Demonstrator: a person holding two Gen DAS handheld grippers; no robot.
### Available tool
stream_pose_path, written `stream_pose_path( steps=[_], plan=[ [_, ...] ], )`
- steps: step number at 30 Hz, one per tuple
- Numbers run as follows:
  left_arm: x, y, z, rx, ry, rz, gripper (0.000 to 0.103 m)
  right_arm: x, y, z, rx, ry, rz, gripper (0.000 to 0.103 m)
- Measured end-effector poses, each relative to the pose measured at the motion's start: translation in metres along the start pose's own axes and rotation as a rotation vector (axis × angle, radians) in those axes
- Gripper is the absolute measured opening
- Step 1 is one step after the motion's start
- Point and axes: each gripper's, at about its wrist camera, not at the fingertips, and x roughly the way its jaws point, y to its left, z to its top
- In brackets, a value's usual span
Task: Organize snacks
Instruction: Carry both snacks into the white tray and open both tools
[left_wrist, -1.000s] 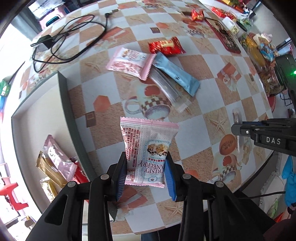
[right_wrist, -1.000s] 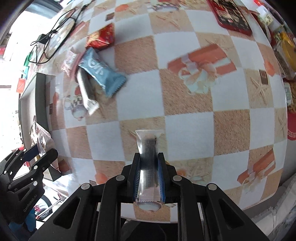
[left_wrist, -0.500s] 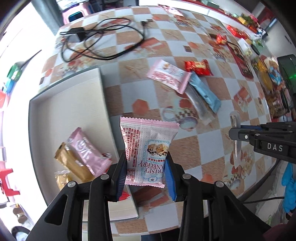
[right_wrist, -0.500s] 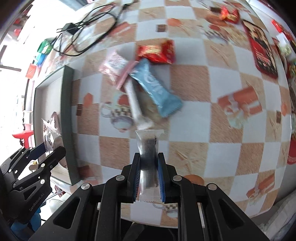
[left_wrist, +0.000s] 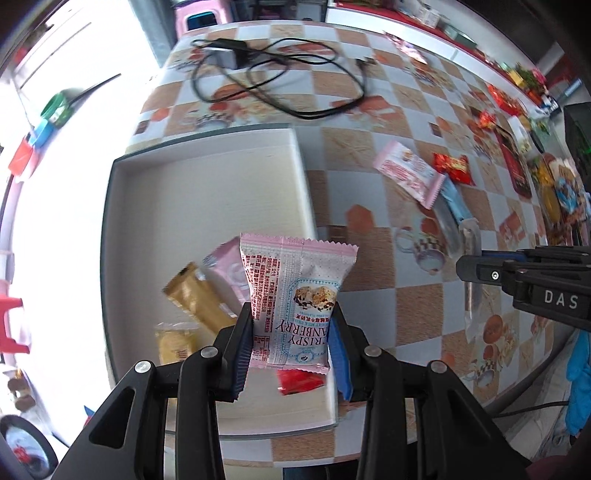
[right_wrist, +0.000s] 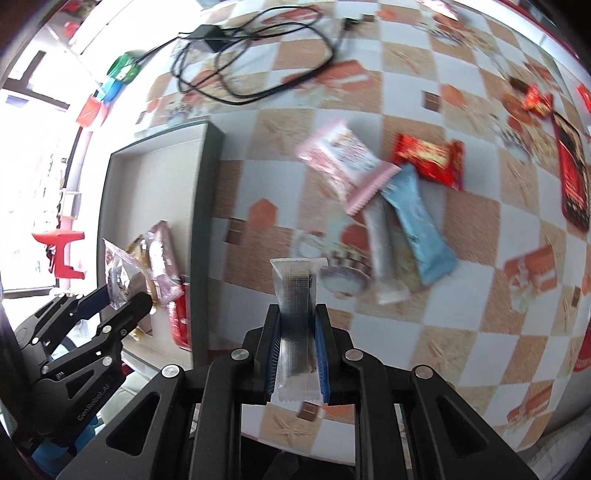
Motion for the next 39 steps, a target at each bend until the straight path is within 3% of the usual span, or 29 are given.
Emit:
stream_pose_path(
  steps=[18, 39],
  plan=[
    [0.007, 0.075, -0.016, -0.156, 0.013, 0.035, 0.041, 0.025, 0.115, 0.034, -0.204, 0.031, 0.034, 0.019],
    [0.025, 0.103, -0.013, -0.215, 0.05, 0.031, 0.041, 0.058, 0.166, 0.058, -0.281, 0.097, -0.04, 0.019]
  ],
)
